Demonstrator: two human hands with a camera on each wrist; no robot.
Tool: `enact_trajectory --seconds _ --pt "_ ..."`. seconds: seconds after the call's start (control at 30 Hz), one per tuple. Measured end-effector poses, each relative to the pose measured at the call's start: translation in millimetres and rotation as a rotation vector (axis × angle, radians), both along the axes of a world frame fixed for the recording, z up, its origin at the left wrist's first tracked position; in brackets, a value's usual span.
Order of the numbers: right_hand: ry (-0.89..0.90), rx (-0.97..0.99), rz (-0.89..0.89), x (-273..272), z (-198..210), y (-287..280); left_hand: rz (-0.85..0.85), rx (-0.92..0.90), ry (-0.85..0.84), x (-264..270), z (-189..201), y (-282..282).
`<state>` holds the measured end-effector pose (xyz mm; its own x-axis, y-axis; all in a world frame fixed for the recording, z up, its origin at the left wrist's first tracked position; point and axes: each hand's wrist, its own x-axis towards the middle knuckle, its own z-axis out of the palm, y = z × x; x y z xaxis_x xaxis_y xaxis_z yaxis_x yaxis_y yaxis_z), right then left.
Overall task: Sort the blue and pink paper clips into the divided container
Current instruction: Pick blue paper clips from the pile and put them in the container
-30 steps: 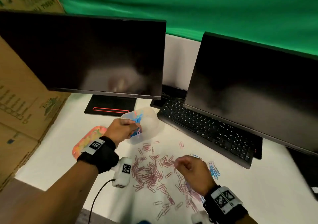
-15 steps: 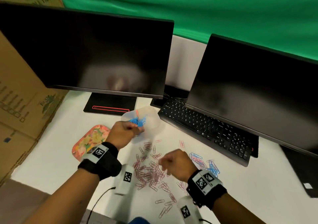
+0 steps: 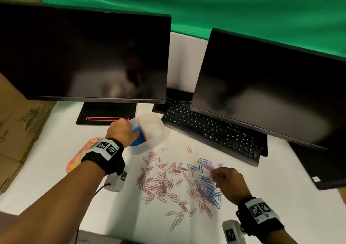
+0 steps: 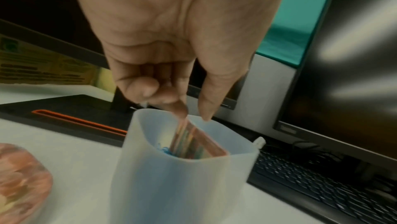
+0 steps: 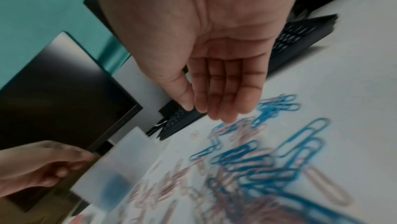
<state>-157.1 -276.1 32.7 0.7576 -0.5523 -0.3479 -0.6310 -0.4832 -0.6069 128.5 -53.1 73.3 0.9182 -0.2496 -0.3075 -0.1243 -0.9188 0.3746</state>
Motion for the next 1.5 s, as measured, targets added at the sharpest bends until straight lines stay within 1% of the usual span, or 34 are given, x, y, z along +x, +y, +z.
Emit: enact_trajectory --seconds 0.1,0.17,0.23,0.3,0.4,0.47,0.53,0.67,0.77,0.87,0.97,1.07,1.17,1.23,1.3,1.4,1.5 --pt "0.033 -0.099 -0.104 -18.4 -9.2 -22.0 -0.161 -0.161 -0.091 -30.6 5.3 -18.0" --pt "0.060 -0.120 -0.141 -24.6 -17.7 -35.3 -0.319 -0.210 -0.070 -57.1 -0.3 -37.4" --pt "0.092 -0.142 -0.141 -26.5 -24.7 -47.8 -0.483 -0.202 -0.040 -81.8 -16.6 -59.6" --pt "0.139 -0.155 -0.115 -22.7 -30.5 -57.1 -0.600 -0.143 -0.027 -101.1 -36.7 -79.7" --pt "0.226 -0.162 -0.040 -17.7 -34.4 -64.0 -0.711 0.032 0.024 -122.2 -66.7 -106.2" --pt "0.260 -0.188 0.044 -12.1 -35.7 -60.4 -0.759 0.144 0.028 -128.2 -80.0 -114.0" --pt "0.270 -0.226 0.101 -11.7 -36.9 -56.9 -0.770 0.196 0.002 -133.1 -87.8 -119.7" --pt "0.193 -0.258 0.115 -23.6 -41.3 -57.0 -0.750 0.200 -0.019 -136.3 -92.3 -124.3" --pt "0.149 -0.317 0.243 -35.1 -50.3 -56.3 -0.697 0.171 0.015 -136.9 -92.6 -124.2" --pt "0.061 -0.335 0.350 -42.2 -59.9 -57.8 -0.639 0.125 0.067 -135.8 -94.0 -124.1" --pt "0.010 -0.288 0.378 -51.4 -64.6 -62.0 -0.605 0.078 0.100 -135.8 -91.1 -122.8" --pt "0.028 -0.216 0.339 -56.8 -61.3 -65.4 -0.539 -0.039 0.086 -138.4 -87.7 -121.3" --pt "0.104 -0.198 0.358 -47.5 -56.0 -64.3 -0.426 -0.237 0.094 -143.5 -84.3 -120.9" --pt "0.130 -0.203 0.378 -40.6 -54.5 -60.4 -0.392 -0.313 0.138 -146.3 -82.0 -121.6" --pt "0.102 -0.202 0.376 -37.1 -56.2 -57.5 -0.334 -0.388 0.245 -147.1 -81.8 -120.5" --pt "0.083 -0.220 0.392 -34.4 -59.1 -55.8 -0.181 -0.542 0.444 -150.4 -81.0 -116.8" --pt "0.080 -0.207 0.412 -34.7 -60.6 -58.5 -0.037 -0.662 0.533 -158.5 -80.4 -117.6"
